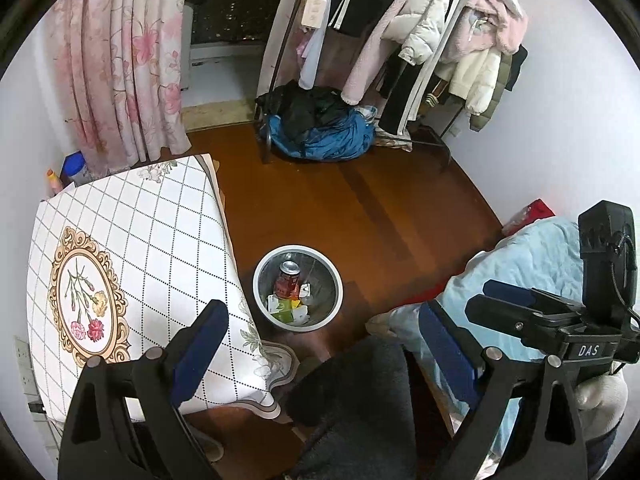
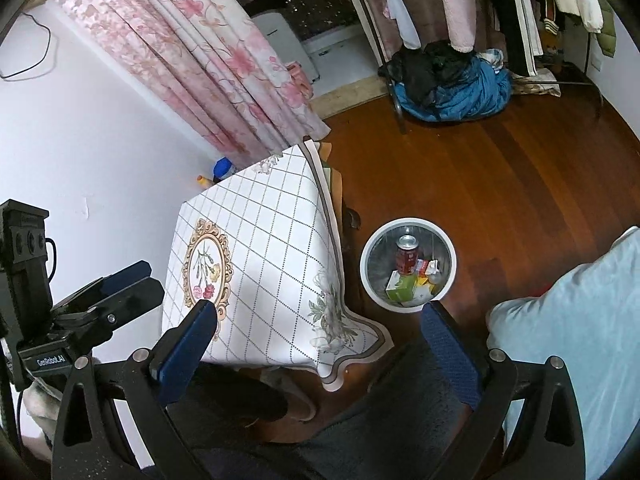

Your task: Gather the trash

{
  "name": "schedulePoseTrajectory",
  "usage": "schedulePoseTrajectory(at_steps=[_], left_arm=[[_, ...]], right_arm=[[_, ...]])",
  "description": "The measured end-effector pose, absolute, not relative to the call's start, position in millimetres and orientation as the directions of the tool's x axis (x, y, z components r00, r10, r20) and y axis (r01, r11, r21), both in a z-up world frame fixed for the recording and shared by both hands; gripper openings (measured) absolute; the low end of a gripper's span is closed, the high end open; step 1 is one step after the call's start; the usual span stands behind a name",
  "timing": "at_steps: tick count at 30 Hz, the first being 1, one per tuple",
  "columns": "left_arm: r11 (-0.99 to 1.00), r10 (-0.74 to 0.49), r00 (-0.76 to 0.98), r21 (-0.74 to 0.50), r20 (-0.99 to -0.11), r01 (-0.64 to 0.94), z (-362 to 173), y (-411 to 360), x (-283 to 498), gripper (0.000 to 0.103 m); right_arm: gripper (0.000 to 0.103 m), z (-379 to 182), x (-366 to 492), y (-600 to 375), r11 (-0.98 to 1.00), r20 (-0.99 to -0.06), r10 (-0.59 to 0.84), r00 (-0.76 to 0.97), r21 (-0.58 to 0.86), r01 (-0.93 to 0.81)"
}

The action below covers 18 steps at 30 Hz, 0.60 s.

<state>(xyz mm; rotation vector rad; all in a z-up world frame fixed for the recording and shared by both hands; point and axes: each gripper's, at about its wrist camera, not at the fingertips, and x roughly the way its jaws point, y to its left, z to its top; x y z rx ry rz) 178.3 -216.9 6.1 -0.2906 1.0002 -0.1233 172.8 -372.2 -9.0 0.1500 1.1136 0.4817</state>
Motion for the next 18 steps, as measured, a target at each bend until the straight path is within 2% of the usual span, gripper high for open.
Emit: schedulePoseTrajectory(at_steps=[9,10,18], left_arm=[[0.952,-0.247,0.548,-0.304,-0.799,-0.015,10.0,-219.2,178.4,0.098],[0.952,-0.249,0.547,-0.306,-0.799,-0.014,9.4,-219.3,178.4,0.103],[0.95,-0.254,0.543,-0.312,-0.8,-0.016,9.6,-217.7,177.3,0.103]], right_arm=[[0.103,-2.1,169.1,-370.0,0.886,-0.824,0.444,0.353,0.346,-0.309],[0.103,-2.2,169.3,-368.8,0.886,-0.824,0.444,0.351,0.345,-0.311],[0.103,-0.4,170.3,-367.8,0.885,-0.824,0.445,0.35,0.345,-0.313]])
